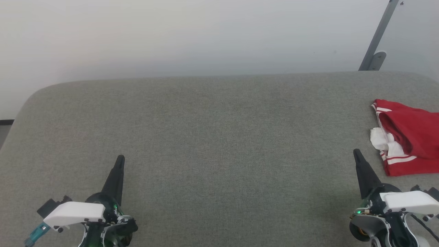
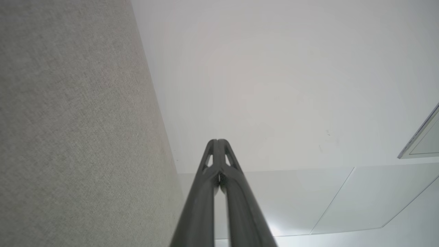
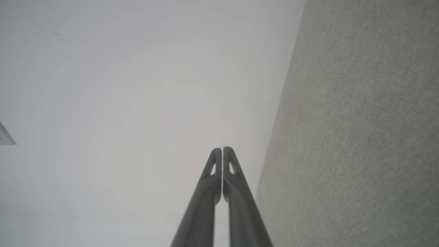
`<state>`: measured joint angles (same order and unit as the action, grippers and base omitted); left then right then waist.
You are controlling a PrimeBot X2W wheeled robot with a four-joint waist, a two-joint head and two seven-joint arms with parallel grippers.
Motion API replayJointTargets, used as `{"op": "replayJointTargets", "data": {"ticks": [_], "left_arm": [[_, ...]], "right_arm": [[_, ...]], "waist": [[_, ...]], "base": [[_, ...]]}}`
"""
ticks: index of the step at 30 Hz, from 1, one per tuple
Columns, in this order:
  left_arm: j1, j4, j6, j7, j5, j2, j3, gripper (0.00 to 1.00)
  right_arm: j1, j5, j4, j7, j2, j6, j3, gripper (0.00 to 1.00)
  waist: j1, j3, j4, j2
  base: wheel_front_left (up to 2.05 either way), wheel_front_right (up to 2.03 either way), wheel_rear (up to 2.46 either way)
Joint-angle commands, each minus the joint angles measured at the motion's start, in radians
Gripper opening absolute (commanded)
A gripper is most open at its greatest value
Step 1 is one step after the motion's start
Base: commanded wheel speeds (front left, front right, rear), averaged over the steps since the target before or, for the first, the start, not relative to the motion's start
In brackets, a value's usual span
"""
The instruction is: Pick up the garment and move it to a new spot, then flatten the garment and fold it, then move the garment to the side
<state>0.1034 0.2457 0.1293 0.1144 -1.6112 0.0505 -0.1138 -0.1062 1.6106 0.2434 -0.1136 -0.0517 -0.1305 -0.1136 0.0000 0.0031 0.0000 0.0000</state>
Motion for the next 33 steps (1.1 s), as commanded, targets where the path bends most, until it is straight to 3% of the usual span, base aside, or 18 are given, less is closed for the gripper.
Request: {"op": "replayJointTargets", "data": {"ticks": [1,33], "left_arm": [[0.011,-0.001,0.003,0.003,-0.003,-0.003,0.000,0.00],[0.011,-0.001,0.003,0.003,-0.003,-0.003,0.000,0.00]], "right_arm": [[-0.005,0.004,0.004,-0.002,0.004,0.000,0.000,0.00],[-0.005,0.004,0.004,-0.002,0.004,0.000,0.000,0.00]], "waist": [[0.0000,0.000,0.000,0.0000],[0.0000,0.000,0.000,0.0000]], "base": [[0.00,0.00,0.00],[0.00,0.00,0.00]]}}
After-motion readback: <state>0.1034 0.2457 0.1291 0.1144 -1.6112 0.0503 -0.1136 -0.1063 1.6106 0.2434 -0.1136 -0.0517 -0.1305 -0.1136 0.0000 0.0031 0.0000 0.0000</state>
